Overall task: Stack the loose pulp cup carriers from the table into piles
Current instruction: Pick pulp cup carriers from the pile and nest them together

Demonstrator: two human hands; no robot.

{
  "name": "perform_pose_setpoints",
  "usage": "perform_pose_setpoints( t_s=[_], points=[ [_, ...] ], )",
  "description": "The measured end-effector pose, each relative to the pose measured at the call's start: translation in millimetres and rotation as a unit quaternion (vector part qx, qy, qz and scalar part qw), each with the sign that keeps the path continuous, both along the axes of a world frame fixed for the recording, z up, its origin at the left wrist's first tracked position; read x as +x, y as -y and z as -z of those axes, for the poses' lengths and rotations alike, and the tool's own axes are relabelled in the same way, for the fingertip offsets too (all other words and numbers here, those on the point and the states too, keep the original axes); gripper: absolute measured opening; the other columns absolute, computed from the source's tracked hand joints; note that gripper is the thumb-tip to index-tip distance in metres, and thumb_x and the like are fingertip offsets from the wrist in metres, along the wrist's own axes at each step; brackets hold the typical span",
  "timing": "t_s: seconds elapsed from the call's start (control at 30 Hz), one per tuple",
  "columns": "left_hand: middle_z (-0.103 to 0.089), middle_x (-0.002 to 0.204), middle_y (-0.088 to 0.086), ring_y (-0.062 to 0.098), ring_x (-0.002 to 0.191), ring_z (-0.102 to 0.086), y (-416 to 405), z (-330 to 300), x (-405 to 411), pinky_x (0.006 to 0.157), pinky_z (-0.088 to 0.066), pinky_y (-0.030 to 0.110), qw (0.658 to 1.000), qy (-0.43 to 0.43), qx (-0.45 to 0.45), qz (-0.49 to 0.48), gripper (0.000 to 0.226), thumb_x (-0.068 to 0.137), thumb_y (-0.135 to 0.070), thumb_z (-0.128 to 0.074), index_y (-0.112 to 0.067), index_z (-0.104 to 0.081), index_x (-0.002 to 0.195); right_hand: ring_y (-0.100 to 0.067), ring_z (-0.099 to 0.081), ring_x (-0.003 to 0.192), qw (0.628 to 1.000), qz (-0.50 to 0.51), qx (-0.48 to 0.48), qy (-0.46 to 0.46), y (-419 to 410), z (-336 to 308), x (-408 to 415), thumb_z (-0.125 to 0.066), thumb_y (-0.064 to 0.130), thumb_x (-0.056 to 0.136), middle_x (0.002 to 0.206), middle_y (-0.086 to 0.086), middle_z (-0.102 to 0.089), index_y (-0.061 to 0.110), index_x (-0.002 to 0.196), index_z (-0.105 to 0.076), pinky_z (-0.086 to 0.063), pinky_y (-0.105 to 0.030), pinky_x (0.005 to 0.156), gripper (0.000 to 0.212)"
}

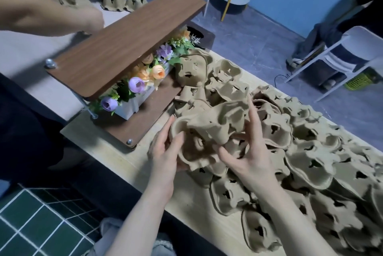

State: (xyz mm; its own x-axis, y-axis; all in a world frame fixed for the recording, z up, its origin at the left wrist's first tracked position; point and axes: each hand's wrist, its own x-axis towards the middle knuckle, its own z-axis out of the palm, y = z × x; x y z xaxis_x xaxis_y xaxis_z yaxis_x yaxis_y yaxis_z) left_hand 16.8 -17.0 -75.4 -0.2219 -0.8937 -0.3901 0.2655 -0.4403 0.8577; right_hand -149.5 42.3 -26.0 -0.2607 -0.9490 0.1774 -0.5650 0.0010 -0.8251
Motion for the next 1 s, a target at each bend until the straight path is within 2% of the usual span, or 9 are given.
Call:
perform_pose_setpoints(
  t_s=[0.1, 0.2, 0.27, 0.37, 0.47, 0.63, 0.77, 0.87, 1.0],
  points=[
    [-0.055, 0.141, -0.01, 0.018, 0.128, -0.055, -3.2, 3.4, -0.9, 0.095, -0.053, 0.057, 1.0, 0.003, -0.001, 0.006, 0.056, 0.071, -0.059, -0.067, -0.056, -0.058, 0.126, -0.02, -0.036, 0.142, 0.999, 0.006, 0.023, 0.042, -19.9, 0.0, 0.1, -0.073, 0.037, 0.079, 0.158, 0.006, -0.031, 0.038, 0.155, -0.009, -0.03, -0.044, 0.118, 0.099],
    [-0.055, 0.141, -0.011, 0.016, 0.128, -0.056, -4.9, 7.1, 0.3, 0.098, -0.051, 0.057, 1.0, -0.003, -0.003, 0.006, 0.045, 0.082, -0.048, -0.068, -0.056, -0.059, 0.125, -0.008, -0.058, 0.115, 1.0, -0.001, 0.008, 0.008, -29.6, -2.5, -2.0, -0.069, 0.035, 0.082, 0.136, 0.015, -0.056, 0.034, 0.145, -0.04, -0.043, -0.023, 0.101, 0.069],
    [-0.058, 0.138, -0.012, 0.014, 0.125, -0.058, -5.5, 7.1, 1.5, 0.097, -0.052, 0.056, 1.0, -0.009, -0.003, 0.007, 0.039, 0.09, -0.037, -0.067, -0.054, -0.06, 0.124, -0.005, -0.06, 0.099, 0.999, 0.0, -0.013, -0.042, -31.9, -3.6, -3.3, -0.07, 0.026, 0.08, 0.116, 0.019, -0.063, 0.029, 0.127, -0.058, -0.043, -0.014, 0.087, 0.049],
    [-0.06, 0.136, -0.012, 0.015, 0.121, -0.062, -6.5, 2.5, 5.0, 0.09, -0.056, 0.052, 1.0, -0.024, 0.007, 0.02, 0.043, 0.084, -0.04, -0.069, -0.053, -0.06, 0.125, -0.008, -0.06, 0.097, 0.997, -0.008, -0.045, -0.068, -34.7, -7.5, -2.9, -0.068, 0.012, 0.078, 0.1, 0.014, -0.066, 0.024, 0.102, -0.066, -0.042, -0.016, 0.082, 0.027],
    [-0.059, 0.137, -0.01, 0.015, 0.121, -0.062, -6.3, -1.6, 10.1, 0.079, -0.059, 0.042, 0.999, -0.034, 0.011, 0.032, 0.042, 0.085, -0.042, -0.065, -0.052, -0.06, 0.126, -0.006, -0.058, 0.096, 0.997, -0.009, -0.059, -0.041, -33.7, -11.9, -1.4, -0.067, 0.005, 0.075, 0.098, 0.018, -0.065, 0.025, 0.094, -0.065, -0.041, -0.014, 0.082, 0.028],
    [-0.057, 0.141, -0.008, 0.019, 0.125, -0.058, -7.2, 0.1, 15.3, 0.061, -0.056, 0.028, 0.998, -0.049, 0.0, 0.033, 0.036, 0.1, -0.028, -0.051, -0.045, -0.059, 0.131, -0.008, -0.057, 0.104, 0.997, -0.066, -0.014, -0.037, -31.3, -3.8, 2.8, -0.069, 0.005, 0.075, 0.104, 0.021, -0.062, 0.036, 0.101, -0.065, -0.041, -0.018, 0.09, 0.04],
    [-0.061, 0.138, -0.008, 0.015, 0.122, -0.06, -6.7, -0.4, 19.4, 0.069, -0.056, 0.025, 0.998, -0.069, 0.002, 0.015, 0.042, 0.103, -0.013, -0.043, -0.037, -0.057, 0.135, -0.012, -0.055, 0.117, 0.997, -0.064, 0.013, -0.05, -37.2, 2.5, 2.6, -0.055, 0.007, 0.079, 0.117, 0.017, -0.059, 0.033, 0.117, -0.064, -0.038, -0.019, 0.101, 0.047],
    [-0.062, 0.137, -0.009, 0.015, 0.125, -0.059, -5.3, 0.2, 20.8, 0.081, -0.055, 0.03, 0.997, -0.068, -0.004, 0.024, 0.043, 0.102, -0.013, -0.045, -0.034, -0.055, 0.138, -0.01, -0.057, 0.114, 0.997, -0.026, 0.064, 0.04, -39.0, 0.0, 3.4, -0.046, 0.002, 0.08, 0.12, 0.014, -0.062, 0.028, 0.127, -0.06, -0.042, -0.018, 0.095, 0.056],
    [-0.057, 0.142, -0.008, 0.015, 0.128, -0.056, -5.0, 2.1, 19.3, 0.085, -0.053, 0.033, 0.997, -0.066, -0.004, 0.036, 0.044, 0.092, -0.03, -0.053, -0.04, -0.058, 0.135, -0.008, -0.061, 0.114, 0.975, 0.014, 0.128, 0.182, -29.4, -3.8, 8.0, -0.056, 0.032, 0.096, 0.121, 0.009, -0.067, 0.032, 0.13, -0.057, -0.049, -0.023, 0.086, 0.035]
  ],
)
